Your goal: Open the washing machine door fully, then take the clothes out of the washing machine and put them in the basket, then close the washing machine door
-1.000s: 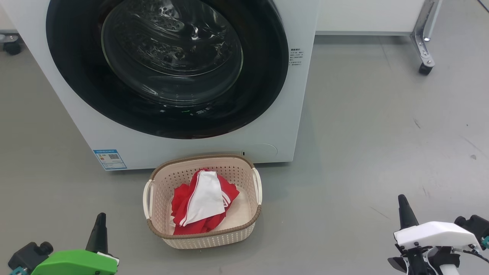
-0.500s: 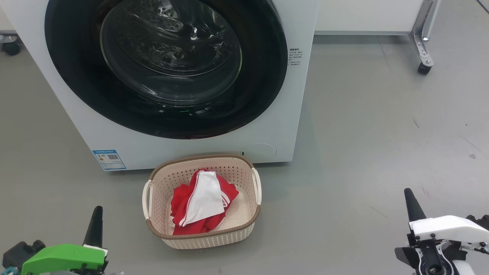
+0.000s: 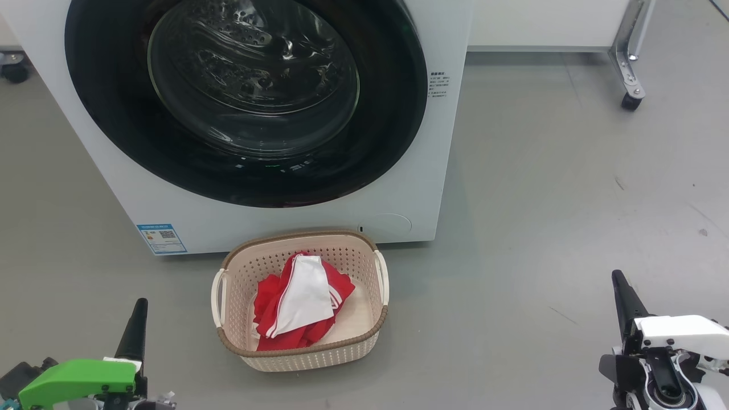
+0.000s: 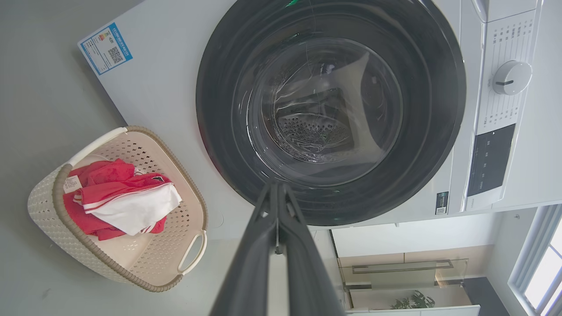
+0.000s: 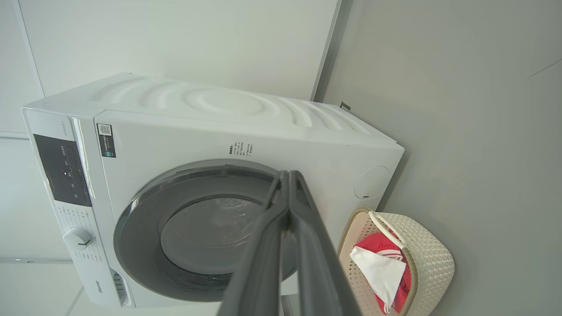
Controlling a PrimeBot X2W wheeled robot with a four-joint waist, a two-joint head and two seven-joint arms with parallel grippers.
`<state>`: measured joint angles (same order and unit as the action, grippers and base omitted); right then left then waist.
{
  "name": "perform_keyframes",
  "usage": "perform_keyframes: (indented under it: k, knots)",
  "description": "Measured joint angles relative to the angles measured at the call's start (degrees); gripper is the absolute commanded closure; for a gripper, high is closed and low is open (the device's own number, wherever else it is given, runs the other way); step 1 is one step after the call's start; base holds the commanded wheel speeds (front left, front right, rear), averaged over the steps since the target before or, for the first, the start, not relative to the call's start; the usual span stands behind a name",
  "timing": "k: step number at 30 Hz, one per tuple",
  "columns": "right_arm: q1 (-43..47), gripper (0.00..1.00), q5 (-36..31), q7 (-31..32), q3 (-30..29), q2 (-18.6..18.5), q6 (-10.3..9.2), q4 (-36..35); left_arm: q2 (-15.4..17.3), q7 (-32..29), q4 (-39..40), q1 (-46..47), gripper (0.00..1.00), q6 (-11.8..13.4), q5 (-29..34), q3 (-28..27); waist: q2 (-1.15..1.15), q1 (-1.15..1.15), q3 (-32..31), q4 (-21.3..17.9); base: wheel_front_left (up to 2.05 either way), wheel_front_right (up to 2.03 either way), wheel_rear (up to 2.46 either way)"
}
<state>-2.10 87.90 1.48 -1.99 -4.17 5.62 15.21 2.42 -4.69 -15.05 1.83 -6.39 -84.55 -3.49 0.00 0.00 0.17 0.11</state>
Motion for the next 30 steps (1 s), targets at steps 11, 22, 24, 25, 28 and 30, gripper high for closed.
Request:
perform_keyframes:
  k: [11, 22, 24, 25, 28, 30]
  knots:
    - [-1.0, 1.00, 7.0, 1.5, -1.7, -0.3, 0.88, 0.1, -0.2, -1.8, -0.6, 1.5, 1.00, -0.5, -6.9, -1.2, 0.00, 0.00, 0.0, -0.1, 0.00, 0.00, 0.00]
    - [-1.0, 1.00, 7.0, 1.5, -1.7, -0.3, 0.89, 0.3, -0.3, -1.8, -0.6, 1.5, 1.00, -0.5, -6.9, -1.2, 0.00, 0.00, 0.0, -0.1, 0.00, 0.00, 0.00]
    - [-1.0, 1.00, 7.0, 1.5, -1.8, -0.3, 0.89, 0.3, -0.3, -1.8, -0.6, 1.5, 1.00, -0.5, -6.9, -1.2, 0.00, 0.00, 0.0, -0.1, 0.00, 0.00, 0.00]
    - [-1.0, 1.00, 7.0, 1.5, -1.8, -0.3, 0.89, 0.3, -0.3, -1.8, -0.6, 1.5, 1.00, -0.5, -6.9, -1.2, 0.00, 0.00, 0.0, -0.1, 0.00, 0.00, 0.00]
    - [-1.0, 1.00, 7.0, 1.5, -1.8, -0.3, 0.89, 0.3, -0.3, -1.8, -0.6, 1.5, 1.00, -0.5, -6.9, -1.2, 0.00, 0.00, 0.0, -0.1, 0.00, 0.00, 0.00]
    - [-1.0, 1.00, 7.0, 1.5, -1.8, -0.3, 0.89, 0.4, -0.3, -1.8, -0.6, 1.5, 1.00, -0.5, -6.9, -1.2, 0.00, 0.00, 0.0, -0.1, 0.00, 0.00, 0.00]
